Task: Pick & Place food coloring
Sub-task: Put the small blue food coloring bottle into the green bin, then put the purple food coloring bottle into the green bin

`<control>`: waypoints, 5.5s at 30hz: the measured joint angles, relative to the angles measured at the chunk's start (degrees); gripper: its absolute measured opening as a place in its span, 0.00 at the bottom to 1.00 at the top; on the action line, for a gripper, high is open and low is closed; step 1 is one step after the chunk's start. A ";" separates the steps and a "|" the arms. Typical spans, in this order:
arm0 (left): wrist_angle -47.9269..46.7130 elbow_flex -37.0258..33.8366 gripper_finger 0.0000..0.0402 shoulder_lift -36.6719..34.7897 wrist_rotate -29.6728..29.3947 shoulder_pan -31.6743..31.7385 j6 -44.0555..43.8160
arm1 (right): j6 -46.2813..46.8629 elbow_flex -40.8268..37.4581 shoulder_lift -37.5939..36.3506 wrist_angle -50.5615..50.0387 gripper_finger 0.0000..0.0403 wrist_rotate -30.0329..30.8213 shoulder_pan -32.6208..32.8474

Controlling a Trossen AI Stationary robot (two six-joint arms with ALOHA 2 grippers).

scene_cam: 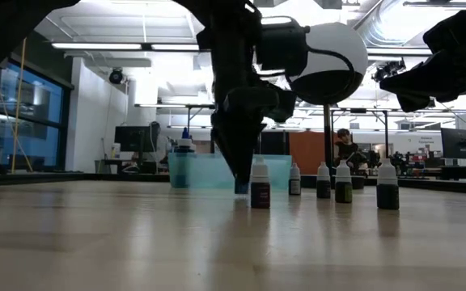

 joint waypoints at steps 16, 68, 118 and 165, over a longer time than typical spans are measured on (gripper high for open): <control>-25.40 23.76 0.17 -0.02 -12.14 3.04 2.05 | 0.00 -0.02 0.00 0.00 0.00 0.00 0.01; -9.30 30.31 0.17 11.67 -7.32 33.75 -2.97 | 0.00 -0.02 0.01 0.00 0.00 0.00 0.00; -9.35 30.29 0.30 14.93 -3.07 31.87 -1.46 | 0.00 -0.02 -0.01 0.00 0.00 0.00 0.01; -11.52 32.74 0.50 9.66 0.65 31.87 2.88 | 0.00 -0.01 -0.01 -0.01 0.00 0.00 0.01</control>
